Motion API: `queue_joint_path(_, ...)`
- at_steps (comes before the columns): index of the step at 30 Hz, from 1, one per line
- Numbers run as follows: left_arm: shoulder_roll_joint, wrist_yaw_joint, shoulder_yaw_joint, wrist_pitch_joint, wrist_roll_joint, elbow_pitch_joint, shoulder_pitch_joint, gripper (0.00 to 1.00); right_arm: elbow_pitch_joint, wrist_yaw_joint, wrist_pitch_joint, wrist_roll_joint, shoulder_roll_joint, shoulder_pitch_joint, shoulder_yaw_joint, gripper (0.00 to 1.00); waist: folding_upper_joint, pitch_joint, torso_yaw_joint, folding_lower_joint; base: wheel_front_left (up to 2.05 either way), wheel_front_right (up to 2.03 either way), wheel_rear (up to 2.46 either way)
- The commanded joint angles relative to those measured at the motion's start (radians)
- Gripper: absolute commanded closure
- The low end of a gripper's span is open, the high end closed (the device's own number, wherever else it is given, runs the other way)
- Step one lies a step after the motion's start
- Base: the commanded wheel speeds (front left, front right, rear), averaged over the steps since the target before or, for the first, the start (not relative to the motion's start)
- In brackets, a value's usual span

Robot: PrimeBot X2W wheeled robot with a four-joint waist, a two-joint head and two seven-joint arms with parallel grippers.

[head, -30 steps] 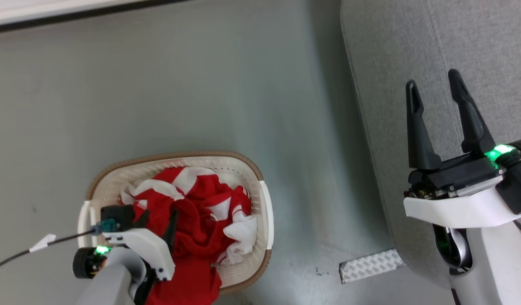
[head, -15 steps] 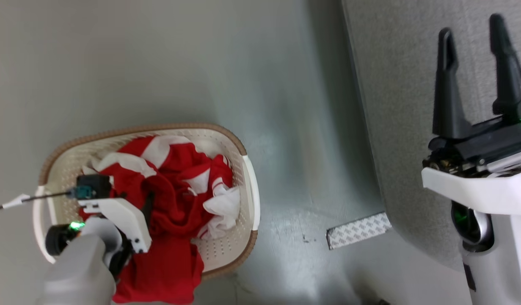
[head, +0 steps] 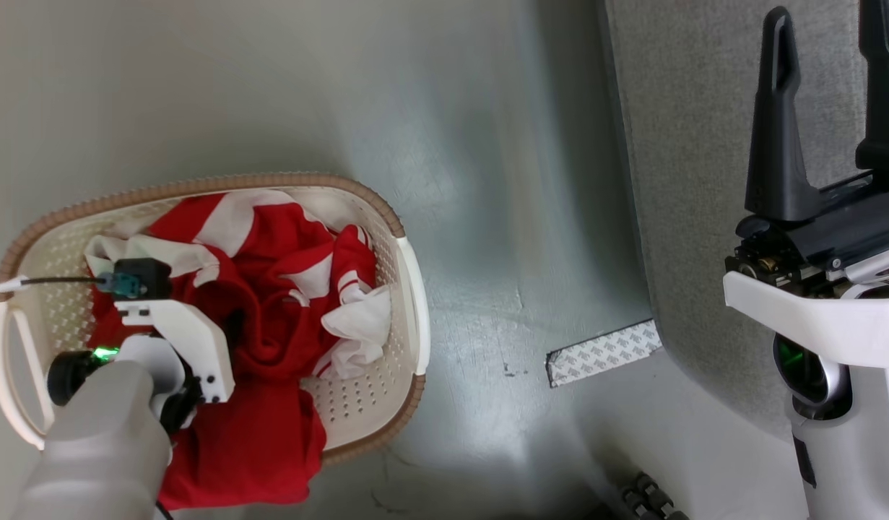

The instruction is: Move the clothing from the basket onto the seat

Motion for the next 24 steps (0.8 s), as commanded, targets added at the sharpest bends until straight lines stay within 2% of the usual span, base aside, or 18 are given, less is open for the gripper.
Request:
queue_joint_path(1,0.013,0.002,-0.007,0.01,-0.006,0.004,-0.009,0.0,-0.004,-0.002,-0.003,-0.002,0.003,-0.006,0.002,0.0,0.0,0.011,-0.005,-0.0001,0.0,0.0,0.0)
queue_joint_path(8,0.014,0.002,-0.042,0.043,-0.028,0.009,-0.037,0.0,-0.009,-0.002,-0.003,0.001,0.003,-0.006,0.003,0.0,0.0,0.032,-0.011,-0.0001,0.0,0.0,0.0)
queue_joint_path(9,0.012,0.002,-0.047,0.044,-0.032,0.006,-0.039,0.42,-0.007,-0.002,-0.003,0.001,0.003,-0.006,0.001,0.0,0.0,0.032,-0.011,-0.0001,0.0,0.0,0.0)
queue_joint_path(10,0.01,0.002,-0.052,0.045,-0.039,0.002,-0.042,0.77,-0.003,-0.002,-0.003,0.002,0.003,-0.007,0.0,0.0,0.0,0.03,-0.011,-0.0001,0.0,0.0,0.0)
queue_joint_path(11,0.01,0.002,-0.057,0.043,-0.045,-0.001,-0.041,1.0,0.0,-0.002,-0.003,0.002,0.003,-0.007,-0.001,0.0,0.0,0.027,-0.011,-0.0001,0.0,0.0,0.0)
queue_joint_path(18,0.006,0.002,-0.088,0.009,-0.078,-0.012,-0.012,1.0,0.012,-0.002,-0.003,0.019,0.003,-0.001,0.008,0.0,0.0,-0.021,-0.004,-0.0001,0.0,0.0,0.0)
queue_joint_path(24,-0.012,0.002,-0.117,-0.017,-0.114,-0.005,0.053,1.0,0.042,-0.002,-0.003,0.032,0.002,0.019,0.004,0.0,0.0,-0.137,0.008,-0.0001,0.0,0.0,0.0)
